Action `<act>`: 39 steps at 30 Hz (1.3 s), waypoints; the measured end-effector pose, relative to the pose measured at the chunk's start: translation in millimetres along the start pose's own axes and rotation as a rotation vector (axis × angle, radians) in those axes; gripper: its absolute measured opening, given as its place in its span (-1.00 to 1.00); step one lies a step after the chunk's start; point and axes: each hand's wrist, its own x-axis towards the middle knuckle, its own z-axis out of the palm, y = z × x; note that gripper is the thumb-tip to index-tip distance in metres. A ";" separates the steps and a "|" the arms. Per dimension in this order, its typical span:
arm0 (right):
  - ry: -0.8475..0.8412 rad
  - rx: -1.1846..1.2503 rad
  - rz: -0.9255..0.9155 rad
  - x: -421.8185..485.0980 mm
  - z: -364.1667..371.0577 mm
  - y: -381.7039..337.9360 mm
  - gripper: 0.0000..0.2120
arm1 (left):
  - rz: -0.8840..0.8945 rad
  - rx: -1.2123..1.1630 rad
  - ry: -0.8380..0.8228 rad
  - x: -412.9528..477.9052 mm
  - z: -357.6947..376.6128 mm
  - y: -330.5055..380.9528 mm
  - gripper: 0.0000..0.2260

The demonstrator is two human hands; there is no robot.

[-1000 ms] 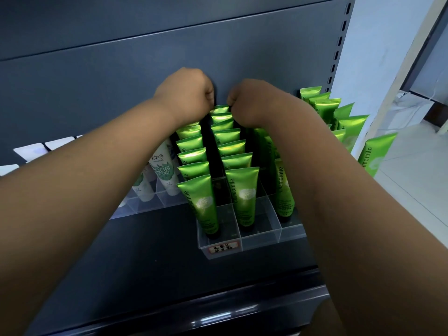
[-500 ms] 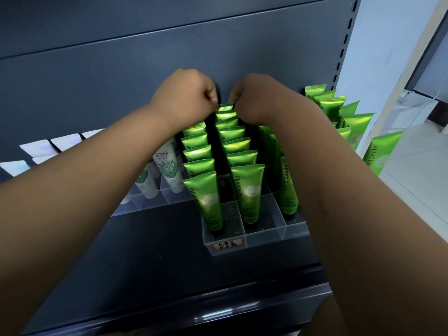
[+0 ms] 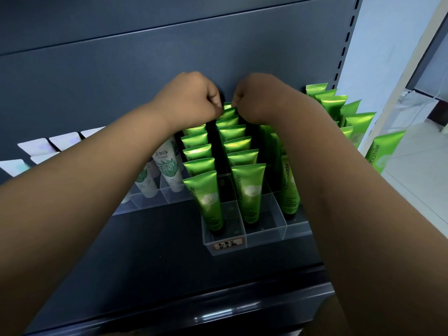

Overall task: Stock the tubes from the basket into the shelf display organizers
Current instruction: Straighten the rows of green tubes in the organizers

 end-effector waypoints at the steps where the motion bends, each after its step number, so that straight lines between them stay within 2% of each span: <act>1: -0.002 -0.006 -0.007 -0.4 -0.3 -0.4 -0.70 | 0.010 0.016 -0.006 0.4 1.1 -0.8 -0.93; 15: -0.007 0.037 -0.033 -3.6 0.0 -0.5 -0.69 | 0.003 0.054 0.034 -0.4 3.2 -8.2 -0.94; 19: -0.003 0.020 -0.035 -1.0 2.7 -0.9 -0.75 | -0.014 0.046 0.029 -2.3 4.2 -8.5 -0.95; 30: -0.002 0.025 -0.062 -2.2 2.1 -4.5 -0.67 | -0.067 0.018 0.041 -7.4 1.6 -1.9 -0.93; 34: 0.066 0.066 -0.045 -0.7 2.3 -0.4 -0.81 | -0.123 0.034 0.103 -12.4 -2.8 -2.6 -0.85; 39: 0.093 0.079 -0.054 -18.1 0.4 3.7 -0.80 | -0.130 0.004 0.118 -24.9 -7.0 3.1 -0.87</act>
